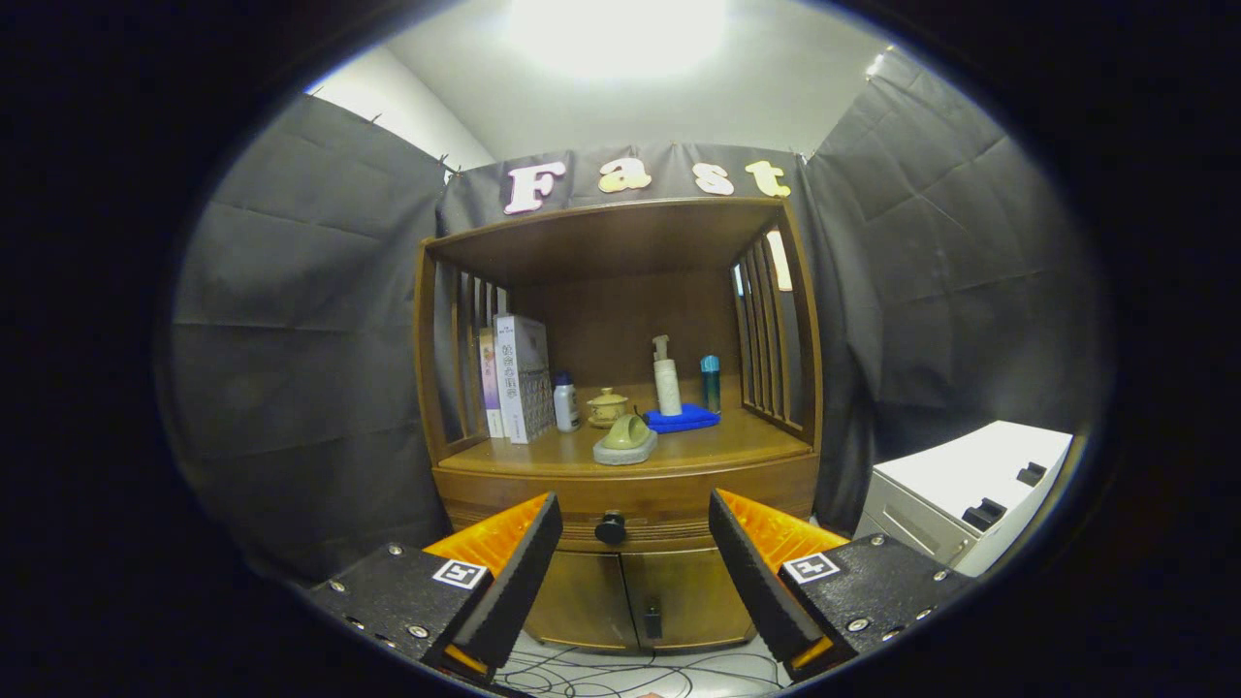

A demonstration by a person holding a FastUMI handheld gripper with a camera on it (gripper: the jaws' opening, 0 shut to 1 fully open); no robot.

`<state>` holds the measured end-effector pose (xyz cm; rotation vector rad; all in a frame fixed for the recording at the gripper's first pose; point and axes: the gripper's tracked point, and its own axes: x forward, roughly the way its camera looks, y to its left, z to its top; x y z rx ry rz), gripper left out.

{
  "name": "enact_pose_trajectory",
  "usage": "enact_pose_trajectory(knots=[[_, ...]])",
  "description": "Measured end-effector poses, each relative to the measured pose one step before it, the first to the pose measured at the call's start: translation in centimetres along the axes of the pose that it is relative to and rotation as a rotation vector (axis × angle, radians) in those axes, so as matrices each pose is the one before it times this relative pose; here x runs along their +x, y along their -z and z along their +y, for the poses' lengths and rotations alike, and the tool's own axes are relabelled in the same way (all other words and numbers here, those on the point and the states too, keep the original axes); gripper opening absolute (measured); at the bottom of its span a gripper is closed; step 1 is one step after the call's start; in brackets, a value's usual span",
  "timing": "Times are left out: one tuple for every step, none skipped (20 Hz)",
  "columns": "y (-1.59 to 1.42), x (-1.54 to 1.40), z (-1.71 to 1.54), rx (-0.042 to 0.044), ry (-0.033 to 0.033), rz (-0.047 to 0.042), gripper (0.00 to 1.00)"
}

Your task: Pull open the drawer, take out the items inside it, and place them on the countertop above the cabinet.

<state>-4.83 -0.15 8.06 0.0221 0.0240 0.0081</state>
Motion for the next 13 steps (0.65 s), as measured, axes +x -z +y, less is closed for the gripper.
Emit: enact_pose_trajectory(knots=[[0.021, -0.051, -0.03, -0.00234, -0.00005, 0.00081, 0.95], [0.074, -0.038, -0.036, 0.00063, -0.00049, -0.00226, 0.95], [0.015, 0.028, -0.027, 0.00396, 0.00001, -0.0002, 0.95], [0.282, 0.007, 0.142, 0.00503, -0.00258, 0.00199, 0.95], [0.066, 0.032, 0.12, 0.00333, -0.00198, 0.00017, 0.95], [0.155, 0.004, 0.026, 0.00057, -0.00014, 0.00394, 0.95], [0.032, -0.047, 0.047, -0.00012, -0.00155, 0.00159, 0.95], [0.098, -0.064, 0.082, 0.00062, -0.00111, 0.00201, 0.95], [-0.001, 0.053, 0.11, 0.00227, -0.00295, -0.00133, 0.95], [0.07, 0.05, 0.115, -0.00028, -0.00249, 0.00049, 0.95], [0.041, 0.074, 0.088, -0.00177, -0.00219, -0.00012, 0.95], [0.003, -0.073, 0.112, -0.00185, -0.00219, -0.0012, 0.95], [-0.007, 0.007, 0.091, -0.00074, -0.00241, -0.00212, 0.95]])
